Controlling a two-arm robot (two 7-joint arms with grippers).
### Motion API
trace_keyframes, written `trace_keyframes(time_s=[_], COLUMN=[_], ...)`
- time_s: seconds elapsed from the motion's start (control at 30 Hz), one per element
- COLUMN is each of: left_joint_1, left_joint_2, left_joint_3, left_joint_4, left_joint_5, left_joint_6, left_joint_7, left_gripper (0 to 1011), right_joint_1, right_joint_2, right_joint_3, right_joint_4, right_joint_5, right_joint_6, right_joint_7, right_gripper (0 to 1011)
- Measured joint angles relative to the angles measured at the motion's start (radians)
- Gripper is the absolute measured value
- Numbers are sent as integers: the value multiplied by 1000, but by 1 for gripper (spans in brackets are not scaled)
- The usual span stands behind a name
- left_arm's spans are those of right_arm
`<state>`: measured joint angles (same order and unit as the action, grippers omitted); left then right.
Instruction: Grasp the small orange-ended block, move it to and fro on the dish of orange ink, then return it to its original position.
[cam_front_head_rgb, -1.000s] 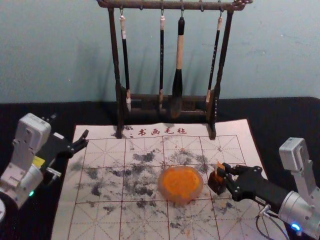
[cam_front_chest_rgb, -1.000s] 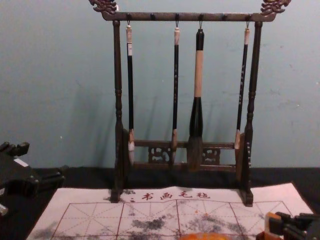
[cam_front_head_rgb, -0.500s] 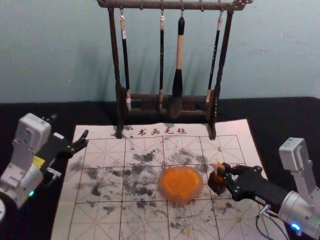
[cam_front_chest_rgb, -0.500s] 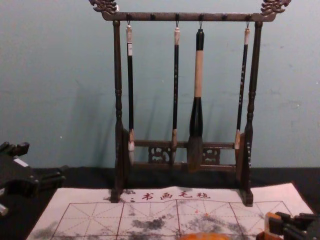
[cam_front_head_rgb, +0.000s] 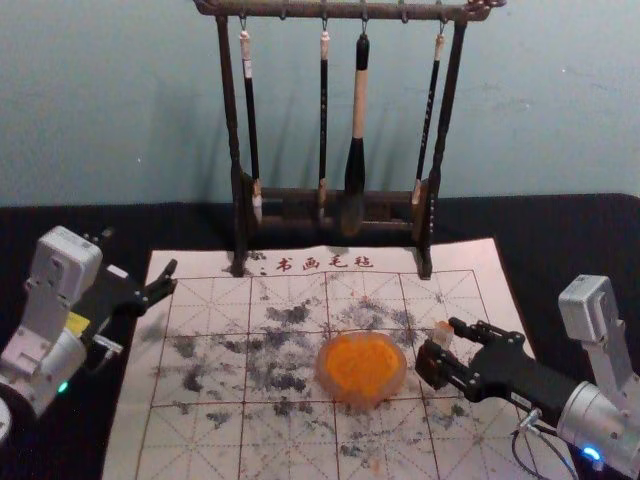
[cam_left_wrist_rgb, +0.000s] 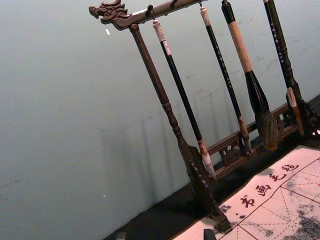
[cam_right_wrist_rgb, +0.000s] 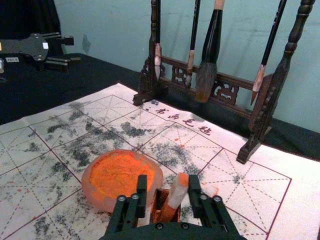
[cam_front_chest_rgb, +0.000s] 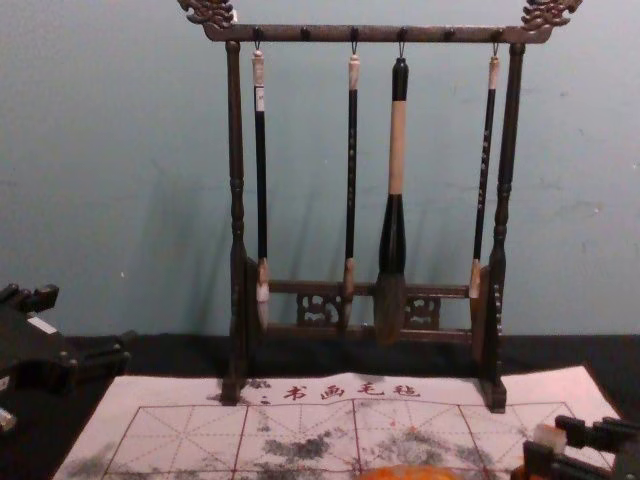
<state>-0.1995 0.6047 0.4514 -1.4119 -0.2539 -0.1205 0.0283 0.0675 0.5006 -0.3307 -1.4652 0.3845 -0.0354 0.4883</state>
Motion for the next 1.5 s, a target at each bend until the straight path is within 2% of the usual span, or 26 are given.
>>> trace_keyframes(time_s=[0.03, 0.1, 0.2, 0.23, 0.3, 0.33, 0.4, 0.47, 0.5, 0.6, 0.63, 0.83, 1.0, 1.23, 1.33, 1.43, 1.47, 1.5], left_joint_1=[0, 0, 0, 0, 0, 0, 0, 0, 0, 0, 0, 0, 0, 0, 0, 0, 0, 0], left_joint_2=[0, 0, 0, 0, 0, 0, 0, 0, 0, 0, 0, 0, 0, 0, 0, 0, 0, 0], left_joint_3=[0, 0, 0, 0, 0, 0, 0, 0, 0, 0, 0, 0, 0, 0, 0, 0, 0, 0], left_joint_4=[0, 0, 0, 0, 0, 0, 0, 0, 0, 0, 0, 0, 0, 0, 0, 0, 0, 0], left_joint_5=[0, 0, 0, 0, 0, 0, 0, 0, 0, 0, 0, 0, 0, 0, 0, 0, 0, 0], left_joint_6=[0, 0, 0, 0, 0, 0, 0, 0, 0, 0, 0, 0, 0, 0, 0, 0, 0, 0], left_joint_7=[0, 0, 0, 0, 0, 0, 0, 0, 0, 0, 0, 0, 0, 0, 0, 0, 0, 0], left_gripper=[1002, 1001, 1001, 1001, 1001, 1001, 1001, 1001, 1001, 1001, 1001, 1001, 1001, 1001, 1001, 1001, 1001, 1001], right_joint_1=[0, 0, 0, 0, 0, 0, 0, 0, 0, 0, 0, -2, -8, -24, -34, -37, -37, -36], right_joint_2=[0, 0, 0, 0, 0, 0, 0, 0, 0, 0, 0, -2, -18, -62, -86, -104, -111, -114], right_joint_3=[0, 0, 0, 0, 0, 0, 0, 0, 0, 0, 0, 3, 24, 89, 115, 126, 127, 127], right_joint_4=[0, 0, 0, 0, 0, 0, 0, 0, 0, 0, 0, -4, -17, -38, -45, -35, -22, -14], right_joint_5=[0, 0, 0, 0, 0, 0, 0, 0, 0, 0, 0, -1, 1, 14, -26, -101, -140, -157], right_joint_6=[0, 0, 0, 0, 0, 0, 0, 0, 0, 0, 0, -13, -49, -112, -124, -127, -123, -120], right_joint_7=[0, 0, 0, 0, 0, 0, 0, 0, 0, 0, 0, -5, -25, -94, -173, -258, -298, -313], right_gripper=[478, 517, 618, 681, 718, 776, 790, 841, 899, 948, 993, 1002, 1002, 1002, 1002, 1002, 1002, 1002])
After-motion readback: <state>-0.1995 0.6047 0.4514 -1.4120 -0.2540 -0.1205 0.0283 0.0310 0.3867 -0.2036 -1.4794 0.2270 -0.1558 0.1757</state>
